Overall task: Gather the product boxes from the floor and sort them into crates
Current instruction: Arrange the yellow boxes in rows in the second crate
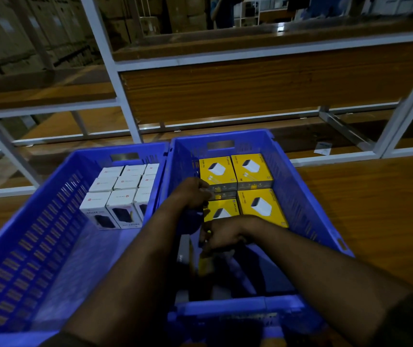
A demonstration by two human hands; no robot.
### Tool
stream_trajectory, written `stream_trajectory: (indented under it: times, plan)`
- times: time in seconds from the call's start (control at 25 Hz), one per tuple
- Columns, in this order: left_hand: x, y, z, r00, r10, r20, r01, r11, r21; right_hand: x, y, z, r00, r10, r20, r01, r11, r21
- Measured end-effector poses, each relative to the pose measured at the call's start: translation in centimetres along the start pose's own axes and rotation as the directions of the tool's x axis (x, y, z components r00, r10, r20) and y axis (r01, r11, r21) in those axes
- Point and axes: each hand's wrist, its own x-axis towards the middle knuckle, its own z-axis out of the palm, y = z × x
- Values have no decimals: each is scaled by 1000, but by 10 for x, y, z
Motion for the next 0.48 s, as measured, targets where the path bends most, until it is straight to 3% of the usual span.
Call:
stream_trajectory:
  times: [0.08, 0.12, 0.24, 0.4, 0.48]
  plan:
    - [1, 2, 1, 1000, 7, 17, -7, 1000, 16, 1, 8, -6, 998, 47, 30, -44, 996, -83]
    - [3, -1, 2, 1000, 1, 21, -1, 1000, 21, 0, 12, -11, 998, 62, 23, -61, 997, -42]
    - [4, -2, 5, 999, -23, 29, 24, 1000, -15, -8, 23, -34, 992, 81, -97, -48, 951, 304]
    - [4, 2, 8, 995, -88, -50, 77, 980, -185, -13, 35, -56, 926, 193, -325, 83, 734, 674]
    - [3, 2, 5, 990, -132, -39, 115, 947, -300, -11, 41, -61, 909, 261, -326, 123, 580, 805]
